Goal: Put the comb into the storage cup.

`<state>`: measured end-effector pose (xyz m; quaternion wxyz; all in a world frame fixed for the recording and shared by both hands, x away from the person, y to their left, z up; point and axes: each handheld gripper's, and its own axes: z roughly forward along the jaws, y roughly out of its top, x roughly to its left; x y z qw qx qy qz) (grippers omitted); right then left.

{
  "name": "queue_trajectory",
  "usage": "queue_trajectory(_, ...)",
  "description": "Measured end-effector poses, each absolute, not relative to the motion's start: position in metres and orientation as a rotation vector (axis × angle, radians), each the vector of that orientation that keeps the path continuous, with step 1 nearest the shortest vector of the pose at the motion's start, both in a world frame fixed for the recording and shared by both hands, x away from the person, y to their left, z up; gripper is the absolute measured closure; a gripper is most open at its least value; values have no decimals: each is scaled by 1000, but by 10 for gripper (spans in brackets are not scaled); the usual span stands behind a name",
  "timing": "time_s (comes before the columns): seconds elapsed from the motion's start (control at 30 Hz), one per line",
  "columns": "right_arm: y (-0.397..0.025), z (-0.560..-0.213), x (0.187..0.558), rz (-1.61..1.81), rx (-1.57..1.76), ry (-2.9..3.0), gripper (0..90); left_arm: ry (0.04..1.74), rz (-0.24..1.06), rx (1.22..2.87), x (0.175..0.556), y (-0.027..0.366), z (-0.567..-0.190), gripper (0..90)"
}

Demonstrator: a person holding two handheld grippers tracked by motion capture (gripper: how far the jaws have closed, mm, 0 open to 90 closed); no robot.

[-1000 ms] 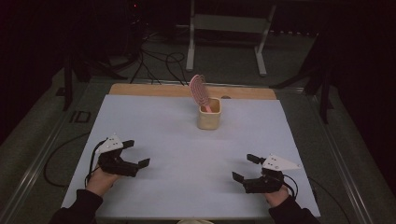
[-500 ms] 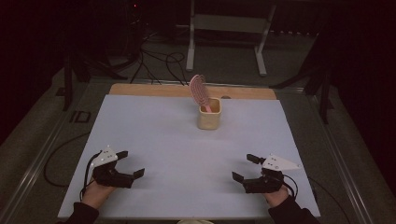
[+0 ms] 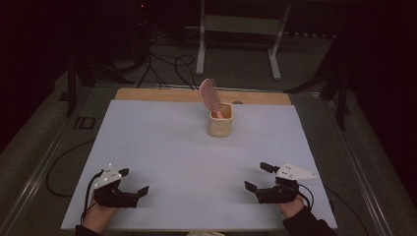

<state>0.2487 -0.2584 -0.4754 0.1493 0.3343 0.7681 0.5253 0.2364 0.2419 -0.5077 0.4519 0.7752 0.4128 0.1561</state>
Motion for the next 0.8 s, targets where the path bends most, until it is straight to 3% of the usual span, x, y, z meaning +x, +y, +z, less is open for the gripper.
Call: queue_trajectory(0.8, -258, -480, 253, 1492, 957, 2225, 89, 1077, 552, 1888, 234, 243, -510, 1)
